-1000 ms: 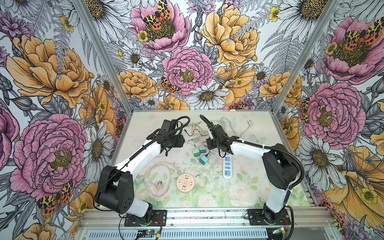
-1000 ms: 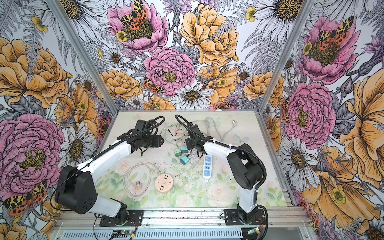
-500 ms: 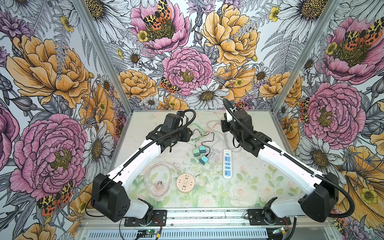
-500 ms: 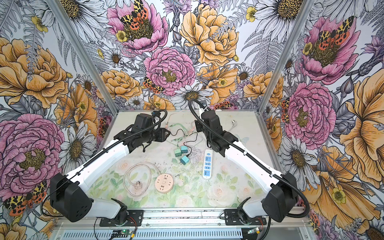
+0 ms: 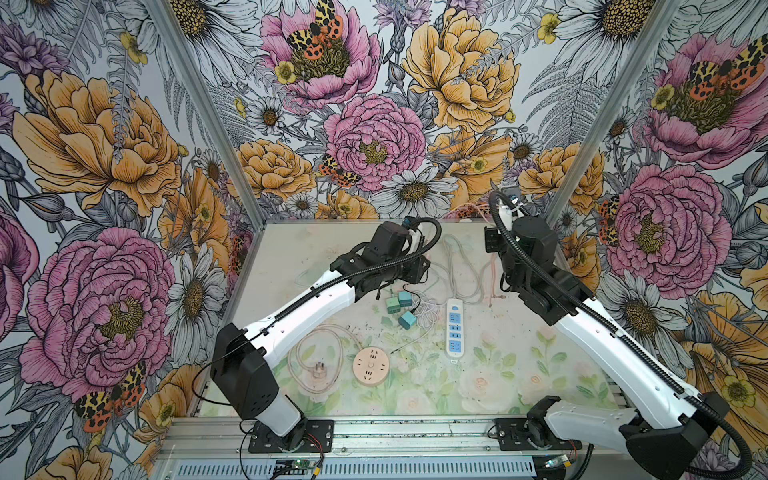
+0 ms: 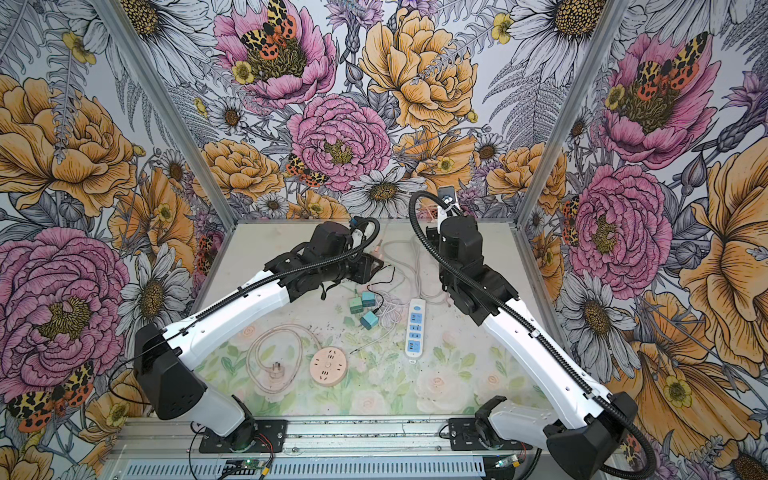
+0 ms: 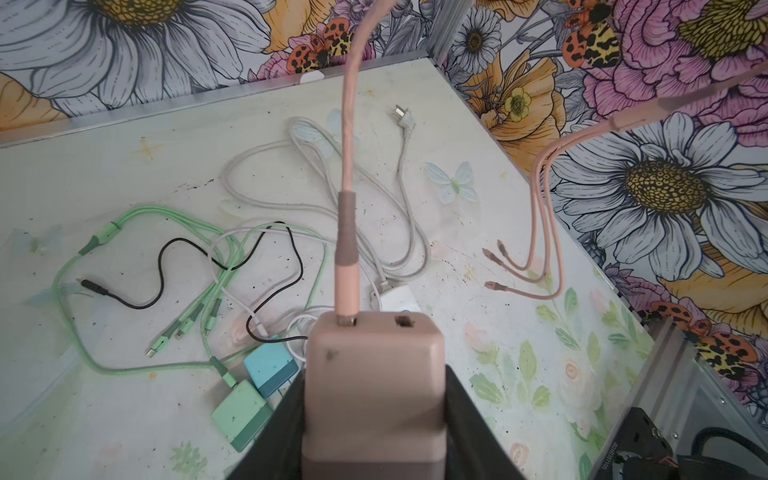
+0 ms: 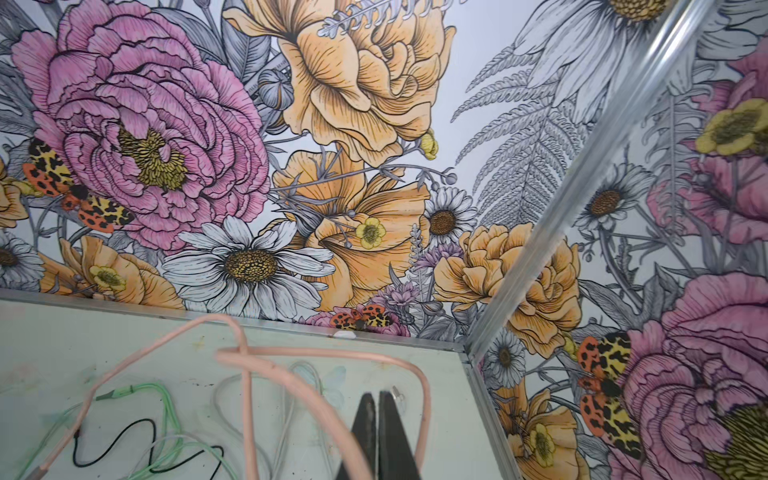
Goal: Insert the plug
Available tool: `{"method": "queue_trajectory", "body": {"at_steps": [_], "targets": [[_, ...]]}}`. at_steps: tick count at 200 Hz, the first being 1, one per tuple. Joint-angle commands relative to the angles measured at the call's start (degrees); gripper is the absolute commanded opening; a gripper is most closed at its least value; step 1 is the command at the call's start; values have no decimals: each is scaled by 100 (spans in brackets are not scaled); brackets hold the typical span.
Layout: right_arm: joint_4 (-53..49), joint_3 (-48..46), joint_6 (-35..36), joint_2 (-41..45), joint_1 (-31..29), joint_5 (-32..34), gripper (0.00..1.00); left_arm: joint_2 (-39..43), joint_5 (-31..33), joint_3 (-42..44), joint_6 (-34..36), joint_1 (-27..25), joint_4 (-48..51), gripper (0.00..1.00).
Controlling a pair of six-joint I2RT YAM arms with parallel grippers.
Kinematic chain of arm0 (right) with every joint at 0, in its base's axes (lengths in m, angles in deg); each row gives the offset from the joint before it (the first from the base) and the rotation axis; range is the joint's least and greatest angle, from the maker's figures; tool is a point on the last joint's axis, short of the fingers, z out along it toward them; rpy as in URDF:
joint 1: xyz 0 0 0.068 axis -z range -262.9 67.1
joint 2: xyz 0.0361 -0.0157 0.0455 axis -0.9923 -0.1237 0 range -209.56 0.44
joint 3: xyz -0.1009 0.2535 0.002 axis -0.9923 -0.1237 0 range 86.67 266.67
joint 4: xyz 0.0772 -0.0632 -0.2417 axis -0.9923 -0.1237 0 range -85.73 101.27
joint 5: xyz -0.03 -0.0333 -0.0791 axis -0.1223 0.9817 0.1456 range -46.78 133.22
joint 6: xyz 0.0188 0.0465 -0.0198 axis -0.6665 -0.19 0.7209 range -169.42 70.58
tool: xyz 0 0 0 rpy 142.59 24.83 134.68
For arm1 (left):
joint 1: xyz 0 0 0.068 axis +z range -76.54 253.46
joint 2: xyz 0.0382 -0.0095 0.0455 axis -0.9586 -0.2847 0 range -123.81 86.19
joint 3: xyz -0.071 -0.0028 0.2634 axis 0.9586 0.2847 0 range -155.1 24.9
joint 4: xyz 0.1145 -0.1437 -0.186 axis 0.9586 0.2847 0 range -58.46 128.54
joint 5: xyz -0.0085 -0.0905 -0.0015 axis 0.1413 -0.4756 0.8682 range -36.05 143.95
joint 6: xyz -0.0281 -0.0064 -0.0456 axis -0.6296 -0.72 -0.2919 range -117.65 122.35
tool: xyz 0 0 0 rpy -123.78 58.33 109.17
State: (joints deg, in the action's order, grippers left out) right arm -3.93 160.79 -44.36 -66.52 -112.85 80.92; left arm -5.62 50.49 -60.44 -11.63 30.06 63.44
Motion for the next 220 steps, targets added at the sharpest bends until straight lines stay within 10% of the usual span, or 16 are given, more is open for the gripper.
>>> {"method": "queue_trajectory", "body": {"at_steps": [1,116,220], "targets": [[-157,-174,-44,297,330,222,5,-330,-110,-292,-105,-206,-245,37],[-254,-1184,-1185,-114,2587,-990,3,-2590,-864,-1815,-527,-925,-652,36],[-528,-2503,-2384,-286,3082,-853,13,-3620,-1359,-2514,-626,-1154,-869,36]]}}
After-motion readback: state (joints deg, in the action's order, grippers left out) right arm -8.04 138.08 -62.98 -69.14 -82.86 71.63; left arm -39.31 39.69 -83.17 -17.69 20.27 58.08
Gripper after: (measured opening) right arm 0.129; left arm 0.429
